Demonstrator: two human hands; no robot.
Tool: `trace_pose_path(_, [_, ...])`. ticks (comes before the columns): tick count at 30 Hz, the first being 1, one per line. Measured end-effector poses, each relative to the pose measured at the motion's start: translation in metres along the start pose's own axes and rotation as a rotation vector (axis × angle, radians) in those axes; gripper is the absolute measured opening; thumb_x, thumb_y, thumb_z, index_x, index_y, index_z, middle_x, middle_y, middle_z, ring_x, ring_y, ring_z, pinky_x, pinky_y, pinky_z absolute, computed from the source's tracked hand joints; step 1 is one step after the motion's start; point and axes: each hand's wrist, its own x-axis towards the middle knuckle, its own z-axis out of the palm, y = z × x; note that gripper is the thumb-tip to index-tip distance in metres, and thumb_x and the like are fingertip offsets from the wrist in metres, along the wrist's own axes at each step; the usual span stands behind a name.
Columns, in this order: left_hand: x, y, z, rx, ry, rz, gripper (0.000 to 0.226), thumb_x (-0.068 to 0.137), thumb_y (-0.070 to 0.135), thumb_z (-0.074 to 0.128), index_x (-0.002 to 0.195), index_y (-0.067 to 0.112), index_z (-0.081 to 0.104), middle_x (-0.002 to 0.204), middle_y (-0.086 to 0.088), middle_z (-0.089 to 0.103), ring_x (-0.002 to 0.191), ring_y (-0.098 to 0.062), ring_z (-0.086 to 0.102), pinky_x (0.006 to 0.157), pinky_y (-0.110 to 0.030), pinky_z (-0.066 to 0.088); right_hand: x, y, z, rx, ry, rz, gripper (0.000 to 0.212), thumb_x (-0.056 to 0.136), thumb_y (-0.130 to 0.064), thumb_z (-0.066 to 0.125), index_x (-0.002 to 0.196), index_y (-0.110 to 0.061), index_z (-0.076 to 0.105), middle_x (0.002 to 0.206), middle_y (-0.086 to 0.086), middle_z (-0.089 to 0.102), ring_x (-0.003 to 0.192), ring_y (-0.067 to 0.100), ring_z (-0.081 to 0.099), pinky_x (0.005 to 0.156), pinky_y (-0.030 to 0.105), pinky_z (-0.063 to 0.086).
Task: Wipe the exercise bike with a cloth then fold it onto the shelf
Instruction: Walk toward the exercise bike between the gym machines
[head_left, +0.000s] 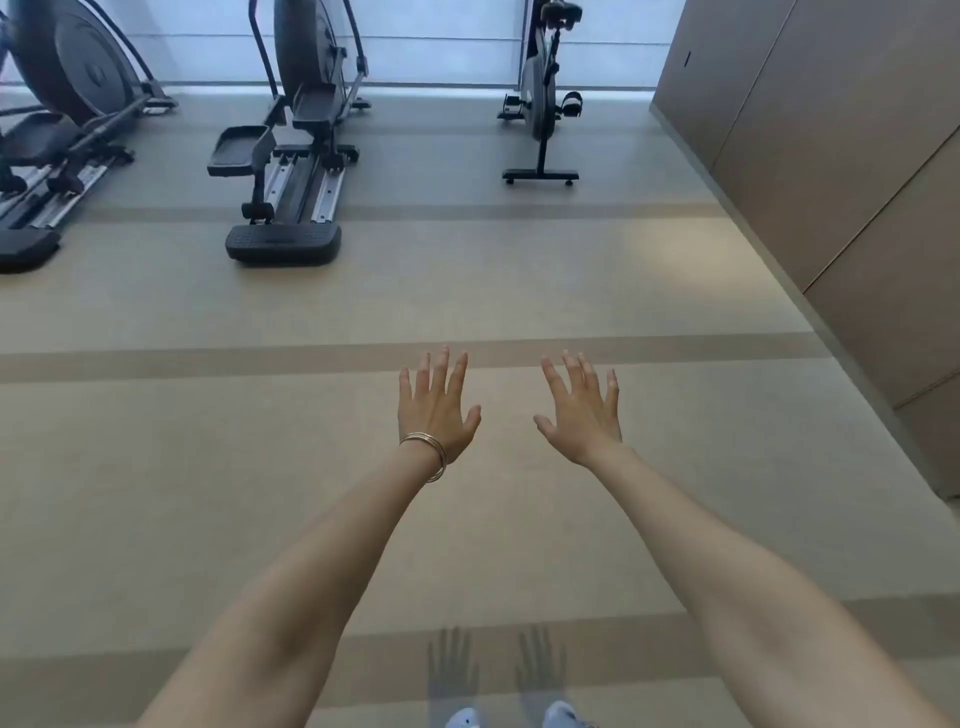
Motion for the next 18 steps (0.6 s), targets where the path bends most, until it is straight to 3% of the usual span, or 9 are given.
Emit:
trace_pose_path(10, [0.064, 0.004, -0.009, 0.083, 0.013, 0.088, 0.073, 0.092, 0.051, 0.032, 0.149, 0.021, -0.002, 0.159, -0.006, 0.003, 0.146, -0.03, 0.004, 0.118, -0.052, 0.008, 0.068, 0.024, -0.017, -0.017, 0.028, -0.041, 0.075, 0.09, -0.045, 0.048, 0.149, -0.025, 0.006, 0.158, 0.007, 0.005, 0.146, 0.025, -0.001, 0.115, 0.055, -0.003])
trace_pose_path(18, [0.176, 0.013, -0.056, 0.114, 0.079, -0.034, 0.073, 0.092, 0.052, 0.033, 0.149, 0.022, -0.001, 0.159, -0.006, 0.003, 0.145, -0.031, 0.006, 0.117, -0.052, 0.01, 0.186, 0.054, -0.068, 0.019, 0.073, -0.128, 0.073, 0.09, -0.046, 0.047, 0.149, -0.025, 0.008, 0.157, 0.007, 0.01, 0.146, 0.025, 0.002, 0.115, 0.054, -0.002])
